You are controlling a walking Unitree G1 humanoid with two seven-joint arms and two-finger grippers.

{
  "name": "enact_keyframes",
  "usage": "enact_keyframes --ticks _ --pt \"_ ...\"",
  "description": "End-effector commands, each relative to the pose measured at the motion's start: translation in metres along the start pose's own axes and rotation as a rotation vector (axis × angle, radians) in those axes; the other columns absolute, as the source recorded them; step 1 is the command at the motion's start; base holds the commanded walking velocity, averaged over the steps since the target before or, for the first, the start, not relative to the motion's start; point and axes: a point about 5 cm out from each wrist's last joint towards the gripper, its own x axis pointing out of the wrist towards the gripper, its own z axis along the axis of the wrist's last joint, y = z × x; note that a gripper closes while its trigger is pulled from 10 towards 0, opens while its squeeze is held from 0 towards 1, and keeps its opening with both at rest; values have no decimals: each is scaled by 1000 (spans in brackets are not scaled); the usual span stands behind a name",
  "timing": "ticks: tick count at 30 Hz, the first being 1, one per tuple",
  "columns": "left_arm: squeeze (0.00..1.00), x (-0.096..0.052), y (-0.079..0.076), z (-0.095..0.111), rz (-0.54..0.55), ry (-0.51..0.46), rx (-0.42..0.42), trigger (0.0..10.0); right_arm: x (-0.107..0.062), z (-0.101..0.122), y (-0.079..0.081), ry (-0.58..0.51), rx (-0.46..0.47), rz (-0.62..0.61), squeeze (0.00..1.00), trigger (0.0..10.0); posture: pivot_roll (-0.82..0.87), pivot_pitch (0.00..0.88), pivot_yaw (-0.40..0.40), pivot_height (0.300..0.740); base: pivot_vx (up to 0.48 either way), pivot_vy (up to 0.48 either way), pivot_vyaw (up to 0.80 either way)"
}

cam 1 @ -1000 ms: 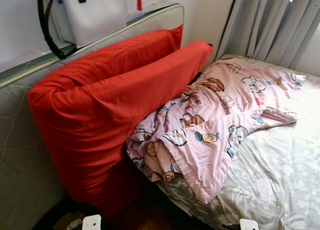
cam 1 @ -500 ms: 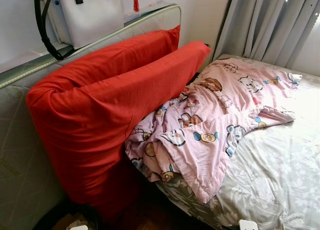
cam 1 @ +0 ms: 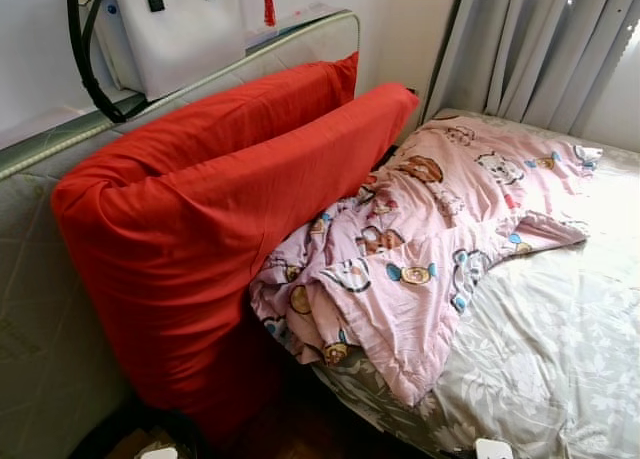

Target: Clean up the room

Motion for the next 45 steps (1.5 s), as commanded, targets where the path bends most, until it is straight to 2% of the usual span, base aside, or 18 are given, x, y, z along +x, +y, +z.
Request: enact_keyframes --ticks 1,7,11,21,28,33,34,37,41,45 --pt "0 0 3 -1 5 13 -9 10000 -1 -2 0 4 17 -9 0 10000 -32 0 -2 740 0 0 0" --pt "0 3 -9 3 -6 8 -6 10000 -1 -4 1 7 14 -11 0 10000 -36 0 9 740 0 0 0" --pt "0 3 -11 3 -10 10 -2 10000 -1 -4 1 5 17 -14 0 10000 -39 0 9 740 0 0 0" --pt "0 0 1 -1 0 15 -18 10000 -1 -3 -1 3 5 -13 0 10000 -44 0 -5 740 0 0 0" --pt "0 0 2 -2 2 21 -21 10000 -1 -2 -2 -1 6 -10 0 10000 -44 0 -6 740 0 0 299" --pt "0 3 -15 0 -15 18 -19 10000 -1 -3 -1 3 24 -14 0 10000 -45 0 -2 740 245 0 209" --pt "0 4 -25 0 -28 18 -15 10000 -1 -3 -1 -1 33 -19 0 10000 -46 0 0 740 259 0 0" --pt "0 4 -32 0 -36 20 -12 10000 -1 -3 0 -5 48 -26 0 10000 -46 0 1 740 260 0 0" --pt "0 4 -29 0 -33 21 -11 10000 -1 -3 0 -10 50 -26 0 10000 -47 0 1 740 265 0 0" --pt "0 3 -20 -1 -25 24 -13 10000 -1 -2 0 -15 26 -18 0 10000 -49 0 2 740 278 0 0"
